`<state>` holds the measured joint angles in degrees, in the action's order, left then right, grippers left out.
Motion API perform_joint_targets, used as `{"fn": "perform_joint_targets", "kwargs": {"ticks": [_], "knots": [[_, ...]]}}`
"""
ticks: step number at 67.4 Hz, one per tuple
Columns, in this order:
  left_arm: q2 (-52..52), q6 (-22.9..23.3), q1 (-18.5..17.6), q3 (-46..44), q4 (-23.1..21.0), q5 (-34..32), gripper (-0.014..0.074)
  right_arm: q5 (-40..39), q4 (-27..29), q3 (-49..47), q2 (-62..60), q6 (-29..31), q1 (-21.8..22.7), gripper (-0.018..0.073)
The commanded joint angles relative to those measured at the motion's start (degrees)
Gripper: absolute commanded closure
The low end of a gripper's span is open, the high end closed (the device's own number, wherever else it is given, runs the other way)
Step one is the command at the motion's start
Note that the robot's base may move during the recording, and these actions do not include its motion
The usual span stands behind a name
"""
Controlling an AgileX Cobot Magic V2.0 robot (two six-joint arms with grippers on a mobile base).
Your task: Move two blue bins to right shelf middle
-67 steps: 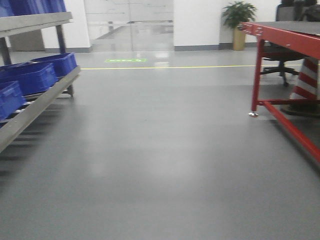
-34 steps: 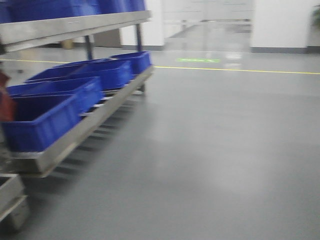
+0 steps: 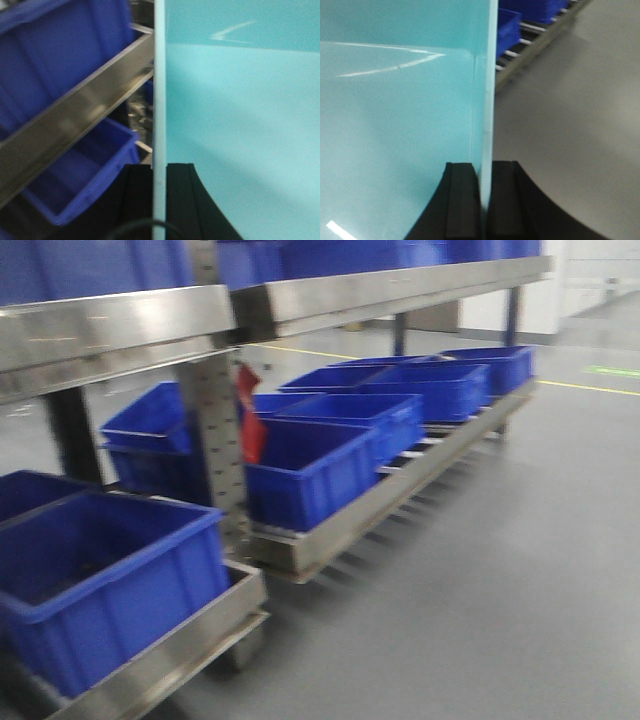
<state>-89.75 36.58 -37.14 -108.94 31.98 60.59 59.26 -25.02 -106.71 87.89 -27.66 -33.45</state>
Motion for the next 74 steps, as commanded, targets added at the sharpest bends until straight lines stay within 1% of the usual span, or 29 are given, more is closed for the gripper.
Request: {"fn": "perform_joint_targets", "kwargs": {"ticks": [1,74], "knots": [[0.78,0.09,-0.74,-0.67,-0.57,-3.43,0.0707,-3.16,-0.28,-0.58,-0.20,0.11,-0.40,0.0712],[0.78,0.09,-0.74,-0.67,-0.57,-3.43,0.0707,-3.16,-0.28,-0.58,-0.20,0.11,-0.40,0.0712]]}}
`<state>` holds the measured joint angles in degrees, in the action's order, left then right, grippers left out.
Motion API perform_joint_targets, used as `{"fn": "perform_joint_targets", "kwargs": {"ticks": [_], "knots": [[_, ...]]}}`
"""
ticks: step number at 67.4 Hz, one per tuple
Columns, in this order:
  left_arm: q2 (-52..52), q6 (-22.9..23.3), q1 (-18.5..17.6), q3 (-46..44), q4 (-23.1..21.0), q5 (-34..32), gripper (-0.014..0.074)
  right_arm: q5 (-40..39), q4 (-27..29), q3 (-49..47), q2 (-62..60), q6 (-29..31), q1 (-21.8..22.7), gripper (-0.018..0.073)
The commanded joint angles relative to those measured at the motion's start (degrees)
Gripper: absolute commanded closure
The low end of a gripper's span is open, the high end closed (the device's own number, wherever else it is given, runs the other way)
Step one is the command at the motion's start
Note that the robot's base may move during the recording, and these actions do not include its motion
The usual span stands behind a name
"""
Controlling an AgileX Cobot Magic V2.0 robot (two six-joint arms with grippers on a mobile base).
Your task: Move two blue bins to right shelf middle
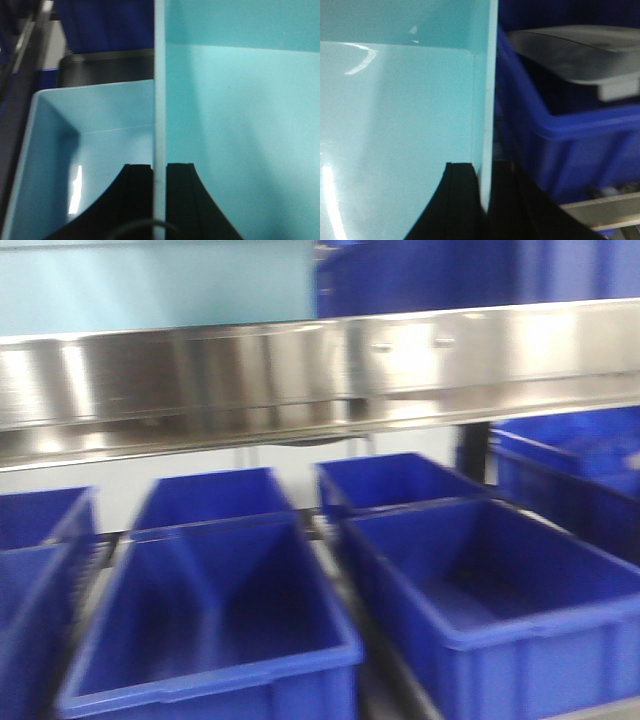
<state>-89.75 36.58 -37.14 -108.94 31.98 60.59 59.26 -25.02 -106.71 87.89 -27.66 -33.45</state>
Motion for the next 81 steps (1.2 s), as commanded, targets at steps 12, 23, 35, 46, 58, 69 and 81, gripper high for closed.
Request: {"fn": "perform_joint_targets", "kwargs": {"ticks": [12,23,35,46,58,69,81], "knots": [[0.78,0.09,-0.74,-0.67,-0.57,-3.43,0.0707,-3.16,-0.28,-0.58,-0.20,0.11,-0.40,0.0712],[0.78,0.09,-0.74,-0.67,-0.57,-3.43,0.0707,-3.16,-0.28,-0.58,-0.20,0.11,-0.40,0.0712],[0.78,0.09,-0.74,-0.67,-0.57,-3.43,0.0707,-3.16,-0.28,-0.58,-0.20,0.11,-0.40,0.0712],[0.78,0.09,-0.74,-0.67,-0.57,-3.43,0.0707,-3.16,-0.28,-0.58,-0.20,0.11,-0.40,0.0712],[0.78,0.09,-0.74,-0.67,-0.57,-3.43,0.0707,-3.16,-0.28,-0.58,-0.20,0.11,-0.40,0.0712],[0.78,0.09,-0.74,-0.67,-0.57,-3.43,0.0707,-3.16,-0.28,-0.58,-0.20,0.11,-0.40,0.0712],[0.78,0.09,-0.74,-0.67,-0.10,-3.43,0.0707,-3.16,-0.28,-0.58,-0.20,0.11,-0.40,0.0712]]}}
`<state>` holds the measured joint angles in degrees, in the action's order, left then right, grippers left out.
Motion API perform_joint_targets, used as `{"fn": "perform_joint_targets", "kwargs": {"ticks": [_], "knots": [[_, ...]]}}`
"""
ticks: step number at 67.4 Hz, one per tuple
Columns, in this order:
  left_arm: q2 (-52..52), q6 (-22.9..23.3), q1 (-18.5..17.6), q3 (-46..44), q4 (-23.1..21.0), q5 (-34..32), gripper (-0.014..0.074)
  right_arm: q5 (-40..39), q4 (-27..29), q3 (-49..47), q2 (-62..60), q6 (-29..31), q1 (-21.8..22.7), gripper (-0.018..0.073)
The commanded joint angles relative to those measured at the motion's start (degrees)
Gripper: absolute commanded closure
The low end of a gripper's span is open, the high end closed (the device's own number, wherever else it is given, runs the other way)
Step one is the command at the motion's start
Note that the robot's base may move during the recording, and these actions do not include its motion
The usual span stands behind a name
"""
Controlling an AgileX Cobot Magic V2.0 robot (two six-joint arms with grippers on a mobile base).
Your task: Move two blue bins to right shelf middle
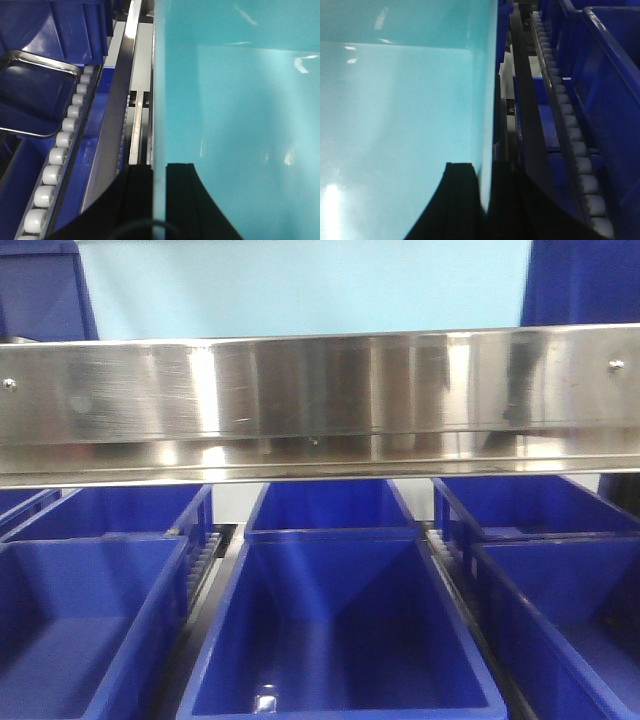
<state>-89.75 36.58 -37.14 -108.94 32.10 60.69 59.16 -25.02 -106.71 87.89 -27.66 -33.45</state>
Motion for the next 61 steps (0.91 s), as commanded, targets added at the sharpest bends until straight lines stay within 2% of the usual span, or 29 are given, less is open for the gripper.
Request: {"fn": "perform_joint_targets", "kwargs": {"ticks": [1,26,33,61], "knots": [[0.78,0.09,-0.74,-0.67,-0.35,-3.54,0.0707,-3.07,-0.28,-0.58,-0.20,0.11,-0.40,0.0712],[0.78,0.09,-0.74,-0.67,0.85,-3.54,0.0707,-3.07,-0.04,-0.58,-0.20,0.11,-0.40,0.0712],[0.78,0.09,-0.74,-0.67,2.40,-3.54,0.0707,-3.07,0.08,-0.58,-0.20,0.11,-0.40,0.0712],[0.78,0.09,-0.74,-0.67,3.06,-3.54,0.0707,-3.07,0.08,-0.58,-0.20,0.11,-0.40,0.0712]]}}
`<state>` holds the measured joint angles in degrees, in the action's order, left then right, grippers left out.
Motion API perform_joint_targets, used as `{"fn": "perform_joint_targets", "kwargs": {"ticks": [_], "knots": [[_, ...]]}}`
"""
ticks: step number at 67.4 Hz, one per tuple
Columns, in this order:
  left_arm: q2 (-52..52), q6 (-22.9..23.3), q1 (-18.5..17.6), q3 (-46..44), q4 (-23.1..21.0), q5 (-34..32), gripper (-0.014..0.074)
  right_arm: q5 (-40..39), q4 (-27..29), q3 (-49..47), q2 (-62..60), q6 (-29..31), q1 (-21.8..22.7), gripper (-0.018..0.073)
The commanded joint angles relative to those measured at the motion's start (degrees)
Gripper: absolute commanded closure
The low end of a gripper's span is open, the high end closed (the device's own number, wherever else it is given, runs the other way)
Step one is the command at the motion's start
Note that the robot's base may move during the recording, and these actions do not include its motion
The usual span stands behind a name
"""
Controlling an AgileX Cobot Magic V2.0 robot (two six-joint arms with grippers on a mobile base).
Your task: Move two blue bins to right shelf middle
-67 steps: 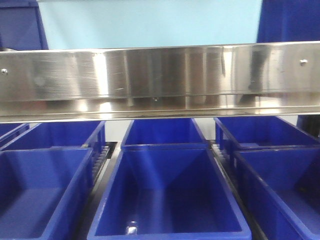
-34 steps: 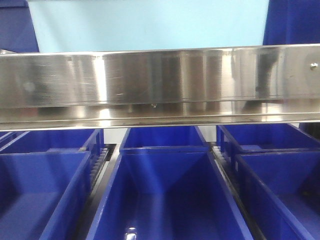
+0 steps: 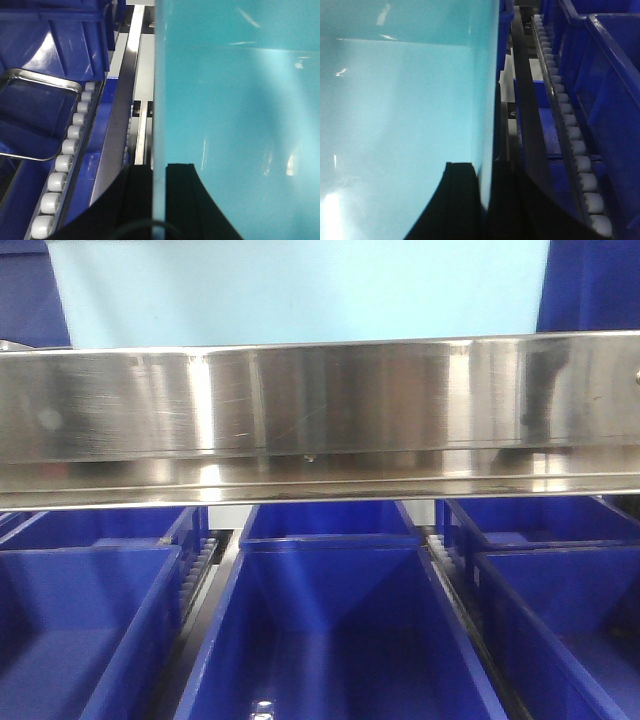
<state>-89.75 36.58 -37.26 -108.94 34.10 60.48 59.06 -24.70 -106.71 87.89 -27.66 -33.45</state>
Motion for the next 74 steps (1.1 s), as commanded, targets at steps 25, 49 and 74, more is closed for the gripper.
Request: {"fn": "perform_joint_targets", "kwargs": {"ticks": [25,49,74], "knots": [[0.78,0.09,-0.63,-0.67,1.19,-3.32,0.0707,-2.96,-0.23,-0.58,-0.20,0.11,-0.40,0.0712],[0.78,0.09,-0.63,-0.67,1.19,-3.32,0.0707,-2.96,-0.23,-0.58,-0.20,0.11,-0.40,0.0712],[0.52,0.09,-0.11,0.60,-0.47,-6.37,0.0707,-4.16,-0.21,-0.58,2.40,-1.02,0.36,0.0712]]}}
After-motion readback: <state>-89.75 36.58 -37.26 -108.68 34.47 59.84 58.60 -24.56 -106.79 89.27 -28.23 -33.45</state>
